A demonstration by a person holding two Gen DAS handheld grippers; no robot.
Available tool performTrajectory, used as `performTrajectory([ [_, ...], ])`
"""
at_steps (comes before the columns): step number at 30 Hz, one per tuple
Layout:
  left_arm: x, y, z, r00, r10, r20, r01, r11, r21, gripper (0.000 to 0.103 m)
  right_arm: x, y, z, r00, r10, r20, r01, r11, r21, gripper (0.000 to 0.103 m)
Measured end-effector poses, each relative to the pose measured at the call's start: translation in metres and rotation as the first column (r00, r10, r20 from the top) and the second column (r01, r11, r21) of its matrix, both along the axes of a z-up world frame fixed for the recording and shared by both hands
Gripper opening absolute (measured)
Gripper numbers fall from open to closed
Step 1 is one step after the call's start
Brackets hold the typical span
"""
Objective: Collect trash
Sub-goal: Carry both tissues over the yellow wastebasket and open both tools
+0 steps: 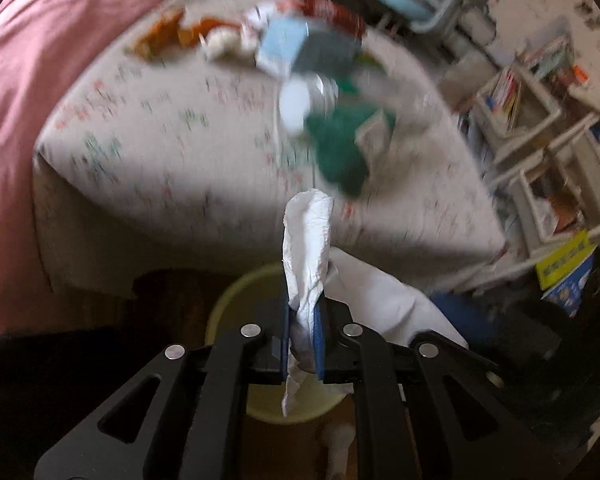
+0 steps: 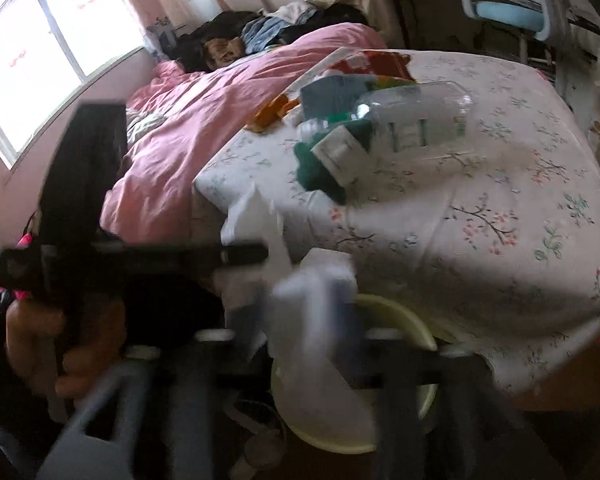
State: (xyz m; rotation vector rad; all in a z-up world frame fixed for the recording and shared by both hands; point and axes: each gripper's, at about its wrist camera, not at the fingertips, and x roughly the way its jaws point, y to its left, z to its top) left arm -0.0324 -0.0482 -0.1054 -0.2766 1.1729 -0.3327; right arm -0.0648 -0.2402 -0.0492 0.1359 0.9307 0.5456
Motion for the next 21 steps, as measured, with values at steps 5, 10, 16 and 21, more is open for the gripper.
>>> performTrajectory([
  [5, -0.009, -0.01, -0.003, 1.0, -0.02, 0.02, 0.018, 0.997, 0.073, 0.051, -0.001, -0.009, 0.003, 0.998, -0.056, 0.028, 0.055, 0.998, 0.037, 0.065],
  [10, -0.012, -0.004, 0.012, 0.995, 0.03, 0.096, -0.042, 0.992, 0.123, 0.061, -0.004, -0.017, 0.008, 0.993, -0.105, 0.057, 0.099, 0.99, 0.099, 0.067],
  [16, -0.013, 0.016, 0.03, 0.979, 0.115, 0.171, -0.137, 0.982, 0.128, 0.072, -0.003, -0.018, 0.01, 0.988, -0.138, 0.067, 0.13, 0.985, 0.11, 0.068],
  [21, -0.011, 0.026, 0.036, 0.976, 0.136, 0.173, -0.157, 0.981, 0.114, 0.074, -0.002, -0.015, 0.01, 0.988, -0.135, 0.077, 0.128, 0.987, 0.097, 0.07],
])
